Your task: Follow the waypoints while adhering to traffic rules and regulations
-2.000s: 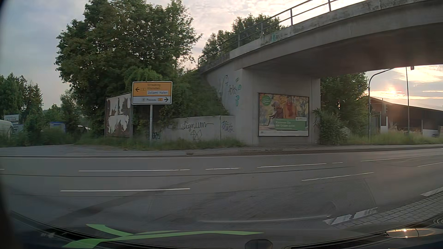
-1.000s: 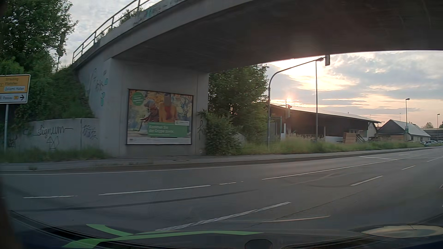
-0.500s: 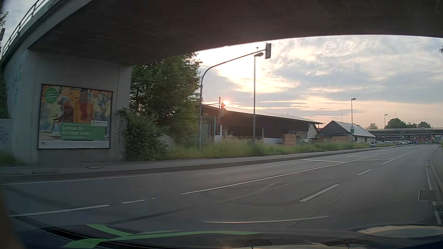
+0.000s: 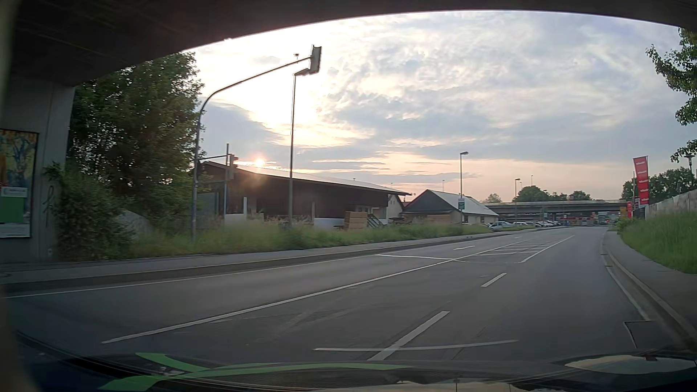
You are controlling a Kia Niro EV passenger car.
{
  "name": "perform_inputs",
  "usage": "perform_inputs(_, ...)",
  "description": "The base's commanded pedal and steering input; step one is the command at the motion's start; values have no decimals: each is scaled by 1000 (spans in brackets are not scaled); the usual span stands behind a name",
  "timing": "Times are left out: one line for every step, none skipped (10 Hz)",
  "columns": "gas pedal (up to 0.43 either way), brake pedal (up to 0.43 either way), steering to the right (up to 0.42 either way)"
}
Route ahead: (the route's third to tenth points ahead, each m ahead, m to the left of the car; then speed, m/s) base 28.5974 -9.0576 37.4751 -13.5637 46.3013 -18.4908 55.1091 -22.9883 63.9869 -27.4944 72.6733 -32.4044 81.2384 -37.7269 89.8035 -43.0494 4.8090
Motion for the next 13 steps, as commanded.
perform_inputs(130,0,334)
perform_inputs(138,0,333)
perform_inputs(138,0,336)
perform_inputs(169,0,335)
perform_inputs(228,0,317)
perform_inputs(228,0,296)
perform_inputs(228,0,282)
perform_inputs(228,0,254)
perform_inputs(228,0,221)
perform_inputs(228,0,192)
perform_inputs(228,0,145)
perform_inputs(228,0,101)
perform_inputs(228,0,80)
